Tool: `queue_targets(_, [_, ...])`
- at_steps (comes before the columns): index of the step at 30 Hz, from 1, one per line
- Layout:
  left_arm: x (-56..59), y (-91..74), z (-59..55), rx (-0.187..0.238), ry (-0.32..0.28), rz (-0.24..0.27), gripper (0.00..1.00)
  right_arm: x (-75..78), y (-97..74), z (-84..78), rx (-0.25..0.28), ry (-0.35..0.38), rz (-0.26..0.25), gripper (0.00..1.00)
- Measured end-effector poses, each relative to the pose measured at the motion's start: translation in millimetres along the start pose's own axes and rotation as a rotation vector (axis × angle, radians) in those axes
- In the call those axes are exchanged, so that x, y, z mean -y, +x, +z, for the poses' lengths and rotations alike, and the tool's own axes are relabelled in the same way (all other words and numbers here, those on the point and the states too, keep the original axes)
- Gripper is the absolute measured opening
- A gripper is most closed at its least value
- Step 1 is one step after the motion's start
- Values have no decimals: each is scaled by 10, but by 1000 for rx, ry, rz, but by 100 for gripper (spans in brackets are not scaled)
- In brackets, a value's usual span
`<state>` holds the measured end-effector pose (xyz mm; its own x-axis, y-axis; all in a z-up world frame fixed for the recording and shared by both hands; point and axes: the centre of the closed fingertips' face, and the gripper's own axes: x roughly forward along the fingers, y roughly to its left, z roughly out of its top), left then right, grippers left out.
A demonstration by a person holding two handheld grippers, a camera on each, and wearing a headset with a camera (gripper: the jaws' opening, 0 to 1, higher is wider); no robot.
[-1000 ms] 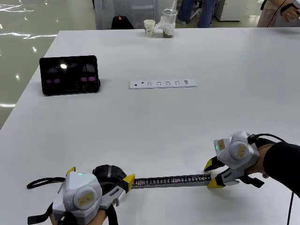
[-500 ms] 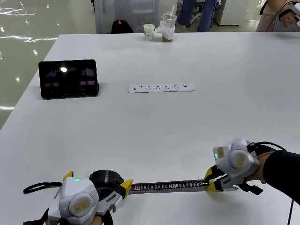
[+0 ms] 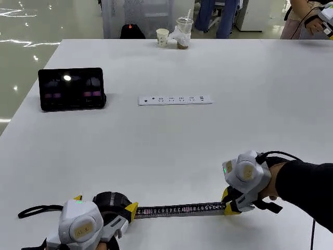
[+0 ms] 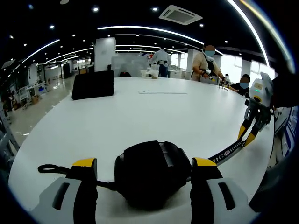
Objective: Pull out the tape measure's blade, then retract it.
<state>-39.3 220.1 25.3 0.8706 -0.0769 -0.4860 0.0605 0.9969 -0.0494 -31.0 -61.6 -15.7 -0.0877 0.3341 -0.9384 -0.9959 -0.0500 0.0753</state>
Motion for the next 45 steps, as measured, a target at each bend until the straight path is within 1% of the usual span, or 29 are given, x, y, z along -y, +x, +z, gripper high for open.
queue_targets(4, [32,-1,7,-1,-8,-10,71,8,10,-7,-20,8,1,11])
queue_targets(7, [75,6,-13,-18,-15,-25,65,3,4,-10,-27,11,3,11])
queue_targets(10, [115,0,-17,-31,-8,-32,61,-1,0,-10,-32,19,2,11])
queue_targets(12, [106,8,-28,-33,14,-26,61,3,3,-14,-32,21,-1,11])
queue_targets(25, [99,2,-25,-51,32,-25,59,4,4,-4,-12,54,-31,11])
queue_targets(27, [98,1,-25,-54,33,-23,59,2,4,-5,-7,51,-32,11])
queue_targets(29, [99,-3,-26,-55,35,-23,59,1,5,-5,-3,32,-31,11])
queue_targets(32, [99,-4,-26,-55,40,-23,58,5,9,-7,4,32,-31,11])
queue_targets(36, [97,-7,-29,-56,50,-22,58,-10,3,2,-1,19,-36,11])
queue_targets(45, [92,1,-26,-53,64,-22,57,-2,22,48,12,51,-43,11])
